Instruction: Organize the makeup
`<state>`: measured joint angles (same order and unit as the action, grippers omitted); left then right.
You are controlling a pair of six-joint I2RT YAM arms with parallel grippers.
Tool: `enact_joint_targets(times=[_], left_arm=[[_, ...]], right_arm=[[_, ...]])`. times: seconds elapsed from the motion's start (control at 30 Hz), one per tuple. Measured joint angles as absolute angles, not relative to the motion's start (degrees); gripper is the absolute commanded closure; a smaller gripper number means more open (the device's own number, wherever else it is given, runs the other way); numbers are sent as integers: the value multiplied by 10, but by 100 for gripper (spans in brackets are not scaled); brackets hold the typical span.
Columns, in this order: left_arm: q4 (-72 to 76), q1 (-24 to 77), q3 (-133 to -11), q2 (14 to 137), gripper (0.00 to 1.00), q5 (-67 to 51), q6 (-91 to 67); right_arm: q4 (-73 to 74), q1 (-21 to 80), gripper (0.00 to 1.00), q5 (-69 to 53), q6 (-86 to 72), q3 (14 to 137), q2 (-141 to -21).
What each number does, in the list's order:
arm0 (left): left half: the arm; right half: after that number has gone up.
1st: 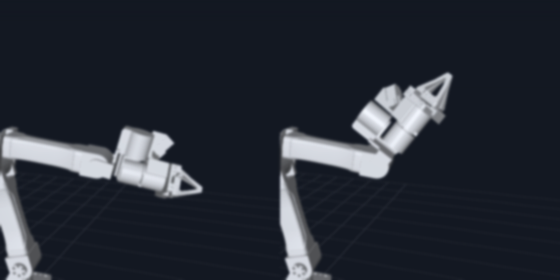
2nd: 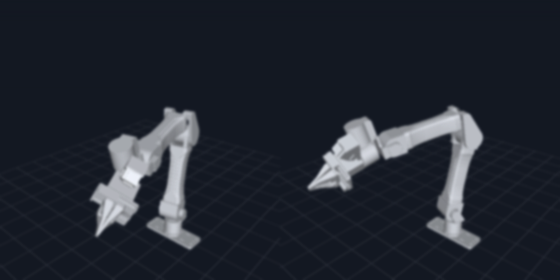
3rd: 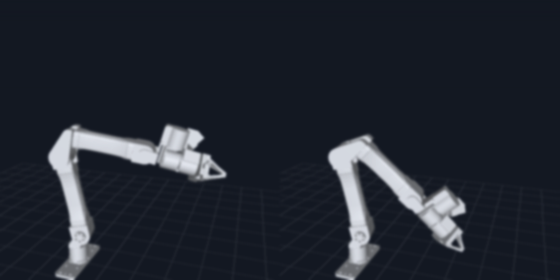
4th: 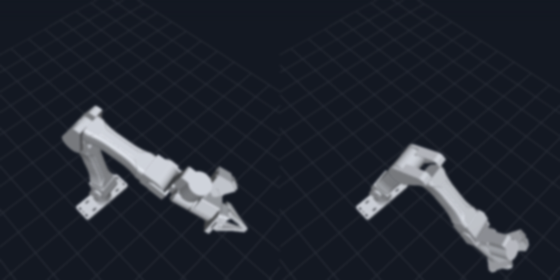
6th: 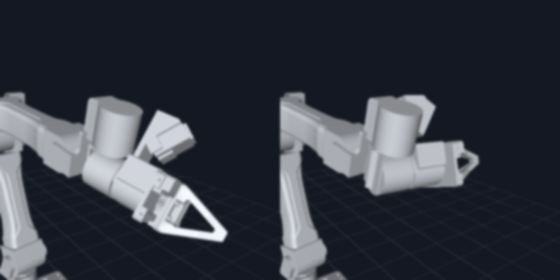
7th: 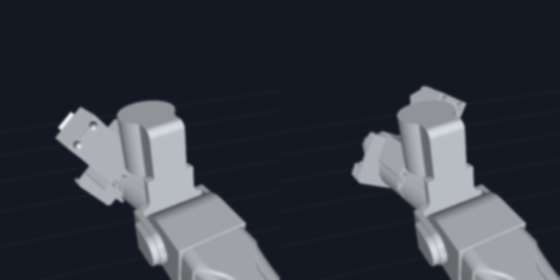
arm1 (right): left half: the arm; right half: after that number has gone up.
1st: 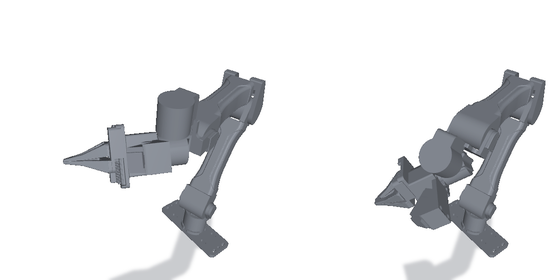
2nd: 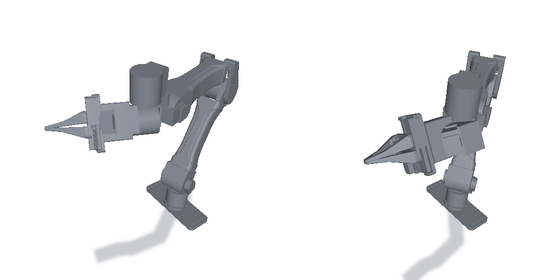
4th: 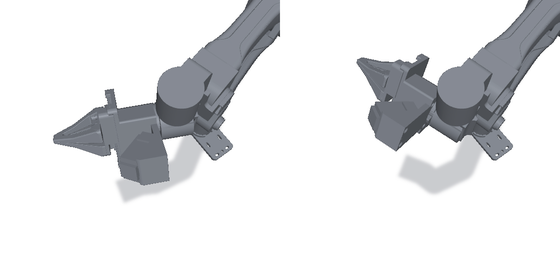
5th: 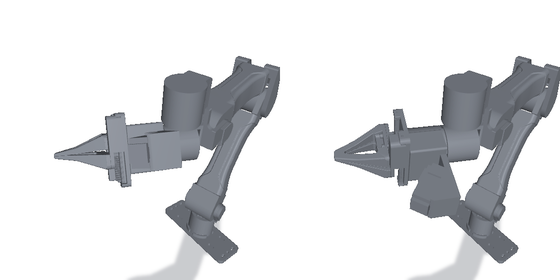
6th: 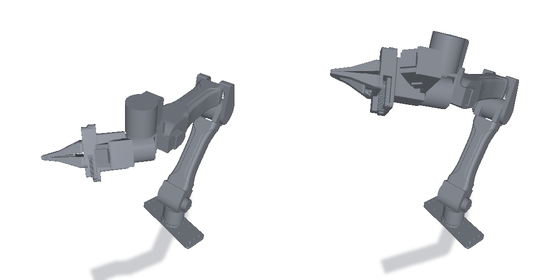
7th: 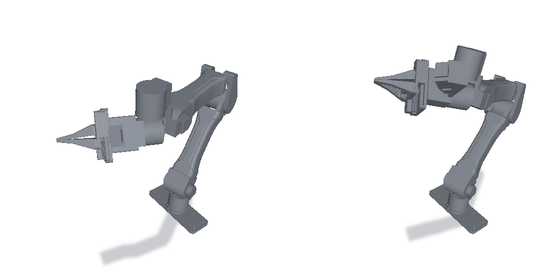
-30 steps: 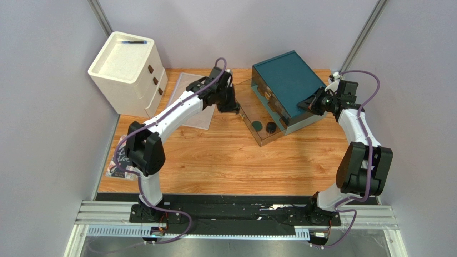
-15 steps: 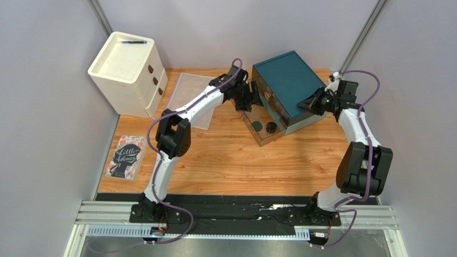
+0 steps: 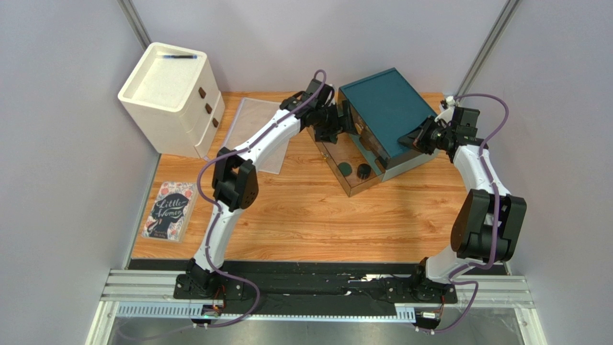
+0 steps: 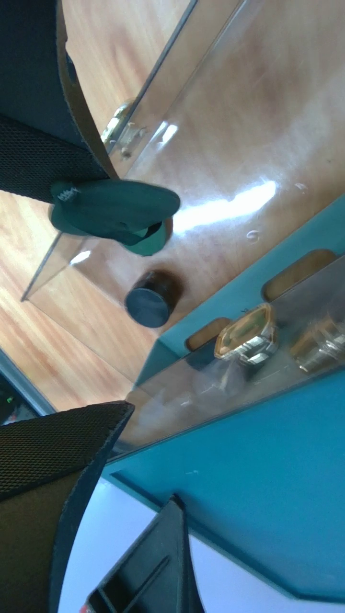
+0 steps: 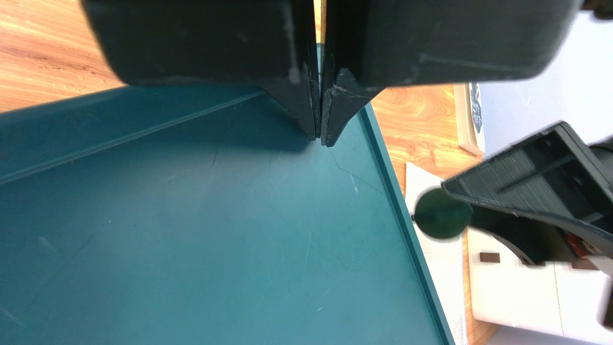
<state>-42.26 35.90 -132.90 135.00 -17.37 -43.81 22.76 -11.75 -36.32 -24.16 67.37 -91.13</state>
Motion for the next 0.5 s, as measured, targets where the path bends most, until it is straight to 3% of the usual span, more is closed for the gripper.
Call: enact_joint_targets(times=[0.1, 0.33, 0.5], left_arm=[[-482, 367, -1462, 1409, 1, -155, -396], [-493, 387, -1329, 1372, 1, -138, -370], [-532, 399, -1400, 1393, 1, -116, -337]], right_arm=[[226, -117, 100, -364, -242, 676, -915], [224, -116, 100, -366, -242, 676, -916], [224, -116, 100, -366, -242, 676, -916]])
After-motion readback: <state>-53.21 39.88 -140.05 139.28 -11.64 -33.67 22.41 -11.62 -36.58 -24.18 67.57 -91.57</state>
